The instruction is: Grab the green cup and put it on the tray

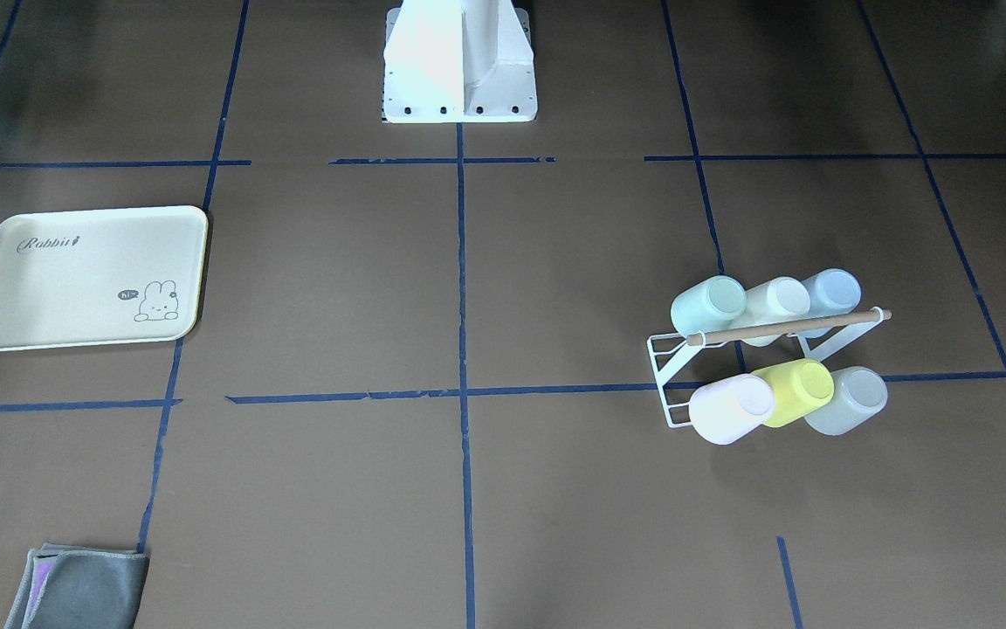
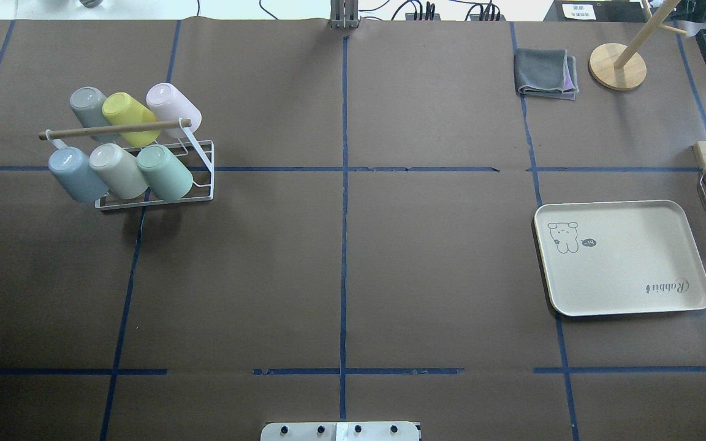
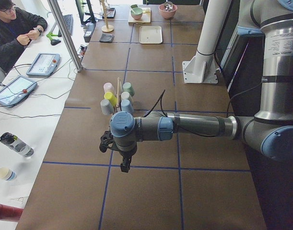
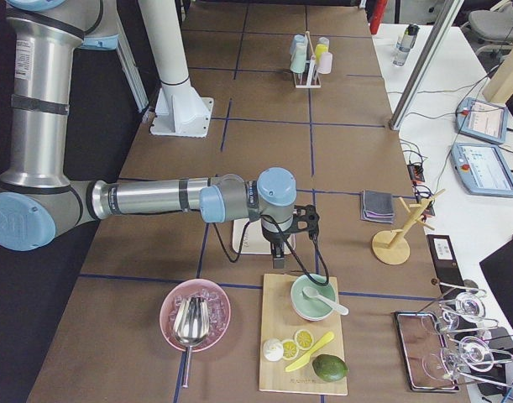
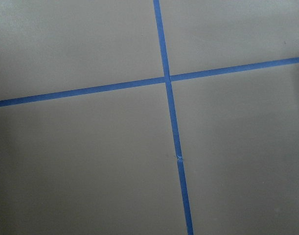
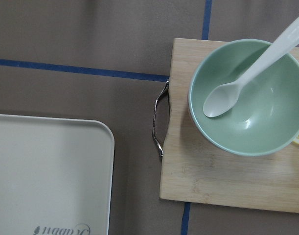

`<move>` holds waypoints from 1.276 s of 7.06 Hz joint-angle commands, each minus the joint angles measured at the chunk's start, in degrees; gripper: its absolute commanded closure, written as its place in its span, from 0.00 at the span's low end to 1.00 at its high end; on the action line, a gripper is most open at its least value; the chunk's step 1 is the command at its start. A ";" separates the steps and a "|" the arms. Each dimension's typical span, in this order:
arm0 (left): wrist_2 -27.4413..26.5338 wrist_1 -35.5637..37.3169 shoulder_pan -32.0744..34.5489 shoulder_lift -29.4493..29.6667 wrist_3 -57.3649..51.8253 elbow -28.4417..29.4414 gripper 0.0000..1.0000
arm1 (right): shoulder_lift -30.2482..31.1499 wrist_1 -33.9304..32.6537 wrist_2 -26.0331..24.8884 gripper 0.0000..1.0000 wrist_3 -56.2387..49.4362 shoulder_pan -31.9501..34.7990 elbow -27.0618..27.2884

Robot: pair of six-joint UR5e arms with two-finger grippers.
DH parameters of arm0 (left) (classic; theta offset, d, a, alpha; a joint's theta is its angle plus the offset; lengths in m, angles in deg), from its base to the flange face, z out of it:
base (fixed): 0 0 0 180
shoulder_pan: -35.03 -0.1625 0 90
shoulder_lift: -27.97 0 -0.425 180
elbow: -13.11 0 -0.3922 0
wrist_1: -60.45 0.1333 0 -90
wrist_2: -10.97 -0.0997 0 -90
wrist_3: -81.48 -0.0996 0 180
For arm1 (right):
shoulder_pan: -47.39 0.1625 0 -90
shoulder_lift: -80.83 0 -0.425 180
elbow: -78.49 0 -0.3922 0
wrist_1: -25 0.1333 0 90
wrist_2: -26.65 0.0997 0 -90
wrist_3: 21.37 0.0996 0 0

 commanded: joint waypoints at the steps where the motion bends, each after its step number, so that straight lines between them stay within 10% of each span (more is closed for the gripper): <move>1: -0.01 0.08 -0.02 0.05 0.00 -0.07 0.00 | 0.00 0.00 0.24 0.00 0.04 -0.04 -0.04; 6: -0.01 -0.01 -0.11 0.06 0.00 0.37 0.00 | 0.79 4.21 6.53 0.00 0.22 -0.21 -2.21; 9: 0.08 -0.10 -0.28 0.06 -0.09 0.28 0.00 | 0.97 23.28 4.91 0.01 14.89 -5.99 -10.03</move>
